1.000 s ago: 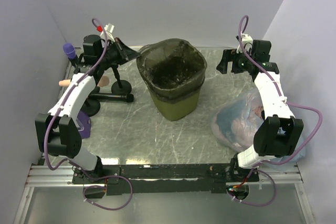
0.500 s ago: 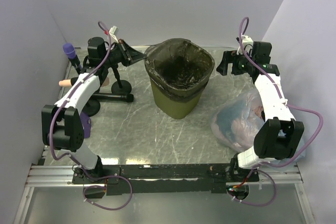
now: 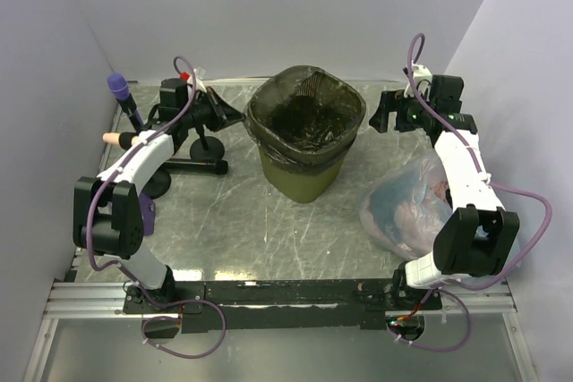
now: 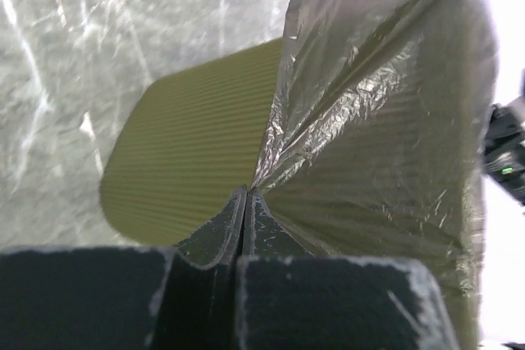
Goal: Put the trash bags into the trash bin
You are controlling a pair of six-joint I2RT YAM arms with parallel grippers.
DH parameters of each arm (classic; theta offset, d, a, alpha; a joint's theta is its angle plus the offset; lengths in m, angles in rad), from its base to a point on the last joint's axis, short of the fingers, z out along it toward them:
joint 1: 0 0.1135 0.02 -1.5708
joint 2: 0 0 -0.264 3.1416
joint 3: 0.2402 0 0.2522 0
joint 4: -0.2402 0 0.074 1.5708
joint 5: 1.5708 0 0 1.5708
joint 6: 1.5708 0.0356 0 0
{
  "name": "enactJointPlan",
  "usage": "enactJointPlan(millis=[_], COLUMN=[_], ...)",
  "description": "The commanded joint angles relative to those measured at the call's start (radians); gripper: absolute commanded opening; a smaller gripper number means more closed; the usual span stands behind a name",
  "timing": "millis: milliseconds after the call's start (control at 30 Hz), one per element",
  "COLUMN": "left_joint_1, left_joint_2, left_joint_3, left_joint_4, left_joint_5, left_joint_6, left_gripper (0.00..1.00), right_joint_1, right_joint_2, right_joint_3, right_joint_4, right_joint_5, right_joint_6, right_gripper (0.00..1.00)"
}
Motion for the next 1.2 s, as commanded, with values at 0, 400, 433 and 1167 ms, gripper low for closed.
enactJointPlan(millis=[0,400,433,1167], left_joint_1=[-0.025,-0.086,-0.091,-0.091], left_joint_2=[-0.022,-0.008,-0.013,-0.088], left_joint_3=[-0.015,0.008,0.005,0.181], left_joint_4=[-0.044,-0.151,-0.163,-0.253], left_joint_5=[-0.035,-0.125,-0.143,-0.303], left_joint_6=[0.077,0.187,0.189,0.38], left_gripper=[0.01,0.01,0.01,0.81], right_joint_1=[-0.012,-0.018,-0.02,-0.026], right_joint_2=[-0.06,-0.074,-0.074,-0.122], right_joint_3=[-0.012,-0.035,-0.035,0.097], right_joint_4=[0.029,0.037,0.039,0.063], right_joint_5=[-0.016,-0.027,-0.028,-0.039], right_joint_6=[0.011,0.012,0.014,-0.011], right_gripper=[0.99,0.99,0.99,0.99])
